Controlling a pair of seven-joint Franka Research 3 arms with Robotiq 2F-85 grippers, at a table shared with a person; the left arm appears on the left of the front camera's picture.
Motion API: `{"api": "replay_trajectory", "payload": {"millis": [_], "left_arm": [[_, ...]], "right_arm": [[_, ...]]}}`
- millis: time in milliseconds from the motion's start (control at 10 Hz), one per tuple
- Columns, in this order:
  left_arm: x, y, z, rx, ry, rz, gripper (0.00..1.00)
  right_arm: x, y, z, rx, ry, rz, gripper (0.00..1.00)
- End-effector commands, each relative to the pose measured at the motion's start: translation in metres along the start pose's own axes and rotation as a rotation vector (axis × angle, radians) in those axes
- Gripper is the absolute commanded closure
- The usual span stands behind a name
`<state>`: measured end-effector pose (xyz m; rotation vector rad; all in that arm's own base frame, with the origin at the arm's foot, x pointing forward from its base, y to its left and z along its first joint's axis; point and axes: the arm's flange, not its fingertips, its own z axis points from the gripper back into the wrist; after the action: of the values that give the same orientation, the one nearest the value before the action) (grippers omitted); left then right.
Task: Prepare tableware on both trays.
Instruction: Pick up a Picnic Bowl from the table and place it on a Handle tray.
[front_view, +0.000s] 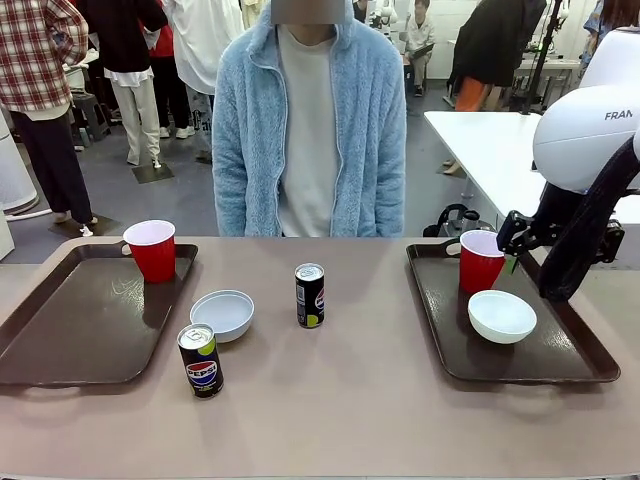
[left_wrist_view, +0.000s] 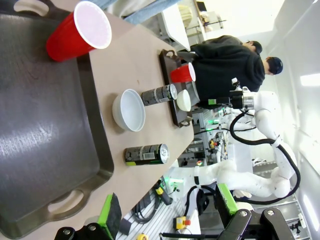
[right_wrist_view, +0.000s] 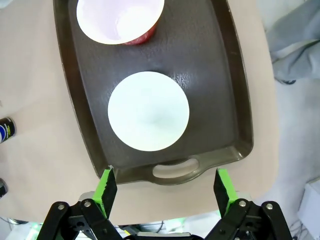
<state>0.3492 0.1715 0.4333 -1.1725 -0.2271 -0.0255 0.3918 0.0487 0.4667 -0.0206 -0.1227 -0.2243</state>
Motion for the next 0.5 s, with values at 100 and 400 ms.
{"api": "replay_trajectory", "payload": {"millis": [100, 400], "left_arm": [[0.000, -0.002, 0.002, -0.008, -0.007, 0.002, 0.00], [0.000, 0.000, 0.000, 0.000, 0.000, 0.000, 0.00]], "right_arm": [[-0.003, 0.002, -0.004, 0.036, -0.009, -0.002, 0.00], [-0.006, -0.021, 0.001, 0.073, 0.077, -0.033, 0.00]]}}
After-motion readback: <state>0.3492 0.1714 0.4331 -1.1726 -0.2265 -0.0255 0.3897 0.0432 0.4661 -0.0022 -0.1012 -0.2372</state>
